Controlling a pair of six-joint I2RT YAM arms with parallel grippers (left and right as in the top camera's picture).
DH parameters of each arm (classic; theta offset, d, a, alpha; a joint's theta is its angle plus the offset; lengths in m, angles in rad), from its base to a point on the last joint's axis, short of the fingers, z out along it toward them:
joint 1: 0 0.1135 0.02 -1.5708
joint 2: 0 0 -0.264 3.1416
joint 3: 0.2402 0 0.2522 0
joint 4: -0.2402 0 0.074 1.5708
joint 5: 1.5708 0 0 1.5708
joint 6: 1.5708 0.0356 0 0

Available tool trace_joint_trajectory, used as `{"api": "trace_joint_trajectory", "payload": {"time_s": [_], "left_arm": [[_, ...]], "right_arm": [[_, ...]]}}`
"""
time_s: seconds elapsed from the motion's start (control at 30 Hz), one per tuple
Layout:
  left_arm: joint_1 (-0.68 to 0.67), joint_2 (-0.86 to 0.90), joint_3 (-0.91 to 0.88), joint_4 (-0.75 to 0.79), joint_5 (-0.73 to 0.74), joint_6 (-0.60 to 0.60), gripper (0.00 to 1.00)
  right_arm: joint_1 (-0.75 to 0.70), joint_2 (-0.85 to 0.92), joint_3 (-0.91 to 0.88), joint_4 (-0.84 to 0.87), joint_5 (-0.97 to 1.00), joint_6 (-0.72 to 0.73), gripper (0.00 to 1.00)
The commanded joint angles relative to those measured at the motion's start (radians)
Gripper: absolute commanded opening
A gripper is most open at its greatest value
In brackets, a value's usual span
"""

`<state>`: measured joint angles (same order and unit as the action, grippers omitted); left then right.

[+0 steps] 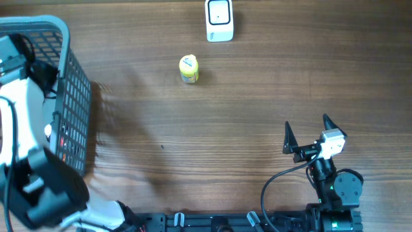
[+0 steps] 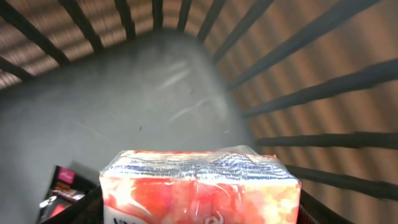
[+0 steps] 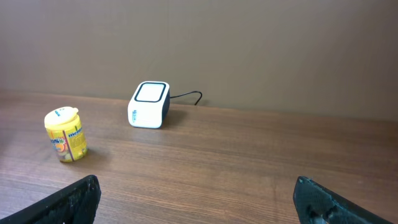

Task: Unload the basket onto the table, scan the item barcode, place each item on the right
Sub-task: 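Reach the left gripper into the basket and grasp the red-and-white box, then carry the red-and-white box out and place it on the table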

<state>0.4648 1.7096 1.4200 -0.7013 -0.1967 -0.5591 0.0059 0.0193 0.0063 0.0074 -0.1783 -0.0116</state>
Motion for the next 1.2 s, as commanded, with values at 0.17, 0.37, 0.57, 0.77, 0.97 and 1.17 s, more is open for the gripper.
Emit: {"api": "trace_joint_trajectory", "payload": {"time_s": [0.17, 0.37, 0.57, 0.77, 0.97, 1.17], "left_arm": [[0.002, -0.524, -0.001, 0.014, 0.081, 0.004, 0.68], [0.002, -0.827, -0.001, 0.076, 0.419, -0.069, 0.65], [-0.080, -0.792, -0.001, 0.080, 0.644, -0.158, 0.69], [-0.502, -0.496, -0.001, 0.079, 0.671, -0.190, 0.69], [-0.836, -0.085, -0.001, 0.084, 0.671, -0.189, 0.69], [-0.988, 0.223, -0.001, -0.055, 0.477, -0.182, 0.70]], "right_arm": [[0.004, -0.008, -0.001, 0.005, 0.006, 0.012, 1.00], [0.004, -0.008, -0.001, 0.005, 0.006, 0.012, 1.00], [0.004, -0.008, -0.001, 0.005, 0.006, 0.012, 1.00], [0.004, -0.008, -0.001, 0.005, 0.006, 0.013, 1.00], [0.004, -0.008, -0.001, 0.005, 0.006, 0.012, 1.00], [0.004, -0.008, -0.001, 0.005, 0.006, 0.012, 1.00]]}}
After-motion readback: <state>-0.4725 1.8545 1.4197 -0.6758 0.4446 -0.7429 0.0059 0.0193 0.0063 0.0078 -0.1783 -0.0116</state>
